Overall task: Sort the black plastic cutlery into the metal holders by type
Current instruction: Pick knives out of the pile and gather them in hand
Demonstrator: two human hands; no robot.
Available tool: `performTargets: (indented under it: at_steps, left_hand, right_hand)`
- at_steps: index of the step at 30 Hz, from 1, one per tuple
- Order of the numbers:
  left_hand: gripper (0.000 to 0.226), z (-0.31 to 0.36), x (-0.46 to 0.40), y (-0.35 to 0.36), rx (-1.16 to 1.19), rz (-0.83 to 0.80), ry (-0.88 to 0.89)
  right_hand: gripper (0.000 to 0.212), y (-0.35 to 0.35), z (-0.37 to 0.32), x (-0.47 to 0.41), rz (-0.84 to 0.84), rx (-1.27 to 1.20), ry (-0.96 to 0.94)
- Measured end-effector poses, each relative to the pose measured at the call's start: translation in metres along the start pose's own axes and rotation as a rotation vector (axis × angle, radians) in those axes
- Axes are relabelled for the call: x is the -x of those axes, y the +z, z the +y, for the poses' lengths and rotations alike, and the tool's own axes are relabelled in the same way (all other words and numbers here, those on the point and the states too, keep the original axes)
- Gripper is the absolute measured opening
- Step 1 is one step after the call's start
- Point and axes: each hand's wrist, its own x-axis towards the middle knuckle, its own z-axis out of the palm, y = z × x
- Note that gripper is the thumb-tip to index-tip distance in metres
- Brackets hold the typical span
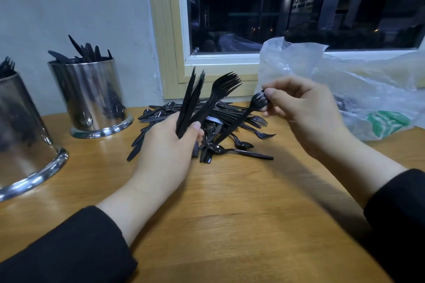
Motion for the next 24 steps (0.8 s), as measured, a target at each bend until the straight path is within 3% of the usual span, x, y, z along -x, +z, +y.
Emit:
performTargets:
  at_steps: [3, 6, 14, 24]
  left_hand:
    - [0.02, -0.001, 0.0, 0.0, -0.032, 0.003, 0.013]
    - [0.018, -0.002, 0.0, 0.001, -0.051, -0.016, 0.012]
    - [0.017, 0.006, 0.006, 0.004, 0.051, -0.171, -0.017]
    - [0.016, 0.003, 0.007, 0.002, 0.155, -0.263, -0.054]
  right_hand:
    - [0.012, 0.006, -0.001, 0.004, -0.071, -0.228, 0.18]
    - [0.02, 0.008, 0.0, 0.006, -0.141, -0.292, 0.216]
    - [0.012, 0.012, -0.001, 0.013, -0.067, 0.192, -0.026]
    - [0.016, 0.01, 0.007, 0.012, -0.007, 0.359, -0.083]
